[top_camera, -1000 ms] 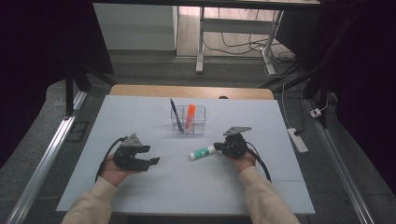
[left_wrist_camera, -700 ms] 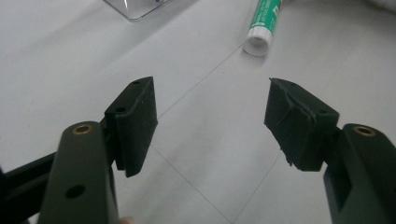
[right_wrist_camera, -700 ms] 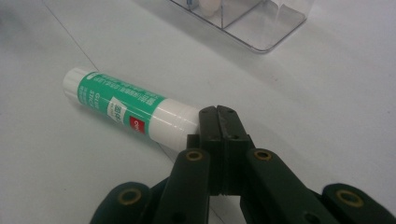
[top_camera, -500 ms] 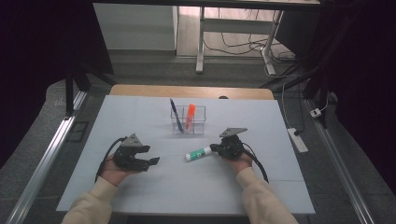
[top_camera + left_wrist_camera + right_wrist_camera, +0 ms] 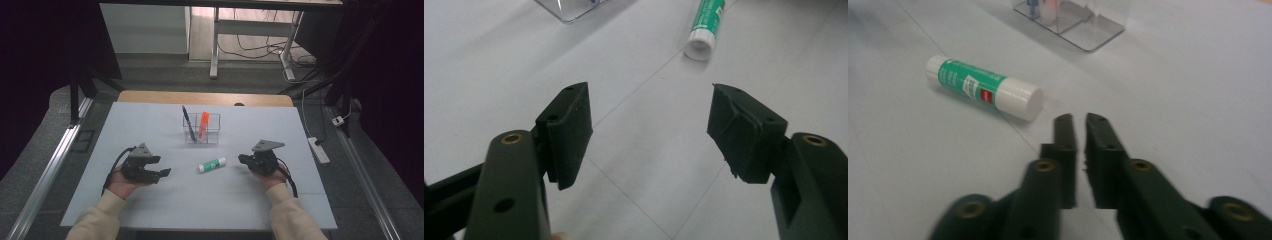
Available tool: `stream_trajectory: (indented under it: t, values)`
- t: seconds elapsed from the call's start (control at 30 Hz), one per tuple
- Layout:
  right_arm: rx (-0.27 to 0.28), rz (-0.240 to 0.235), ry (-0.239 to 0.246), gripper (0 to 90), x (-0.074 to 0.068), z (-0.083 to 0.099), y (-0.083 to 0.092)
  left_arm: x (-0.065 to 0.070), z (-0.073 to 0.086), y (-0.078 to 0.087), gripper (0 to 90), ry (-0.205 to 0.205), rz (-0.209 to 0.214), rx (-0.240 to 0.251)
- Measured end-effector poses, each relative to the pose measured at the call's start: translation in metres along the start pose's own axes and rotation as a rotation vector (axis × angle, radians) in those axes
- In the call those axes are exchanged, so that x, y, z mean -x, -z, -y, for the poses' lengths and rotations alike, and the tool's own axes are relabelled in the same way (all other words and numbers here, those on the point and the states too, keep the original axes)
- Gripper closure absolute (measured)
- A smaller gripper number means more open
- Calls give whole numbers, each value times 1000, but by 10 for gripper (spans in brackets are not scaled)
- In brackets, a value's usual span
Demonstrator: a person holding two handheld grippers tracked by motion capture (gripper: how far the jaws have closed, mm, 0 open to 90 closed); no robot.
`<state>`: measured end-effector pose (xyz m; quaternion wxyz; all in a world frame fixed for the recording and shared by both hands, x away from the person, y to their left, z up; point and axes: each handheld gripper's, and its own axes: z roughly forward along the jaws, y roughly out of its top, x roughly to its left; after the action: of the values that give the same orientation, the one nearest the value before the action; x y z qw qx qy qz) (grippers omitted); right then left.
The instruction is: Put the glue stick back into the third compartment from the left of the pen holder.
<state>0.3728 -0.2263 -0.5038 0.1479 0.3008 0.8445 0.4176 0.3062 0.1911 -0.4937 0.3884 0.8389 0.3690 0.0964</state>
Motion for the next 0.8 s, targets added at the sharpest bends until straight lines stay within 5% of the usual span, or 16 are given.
stream_trajectory:
  t: [0.13,0.4,0.8]
  values:
    - [22,23,2,580,0,14,23,2,-3,-2,339,-7,-2,0]
    - [54,46,6,478,2,38,55,14,-33,-19,338,-74,7,-13]
    - [68,51,-21,454,13,45,58,40,-107,-89,330,-205,72,-152]
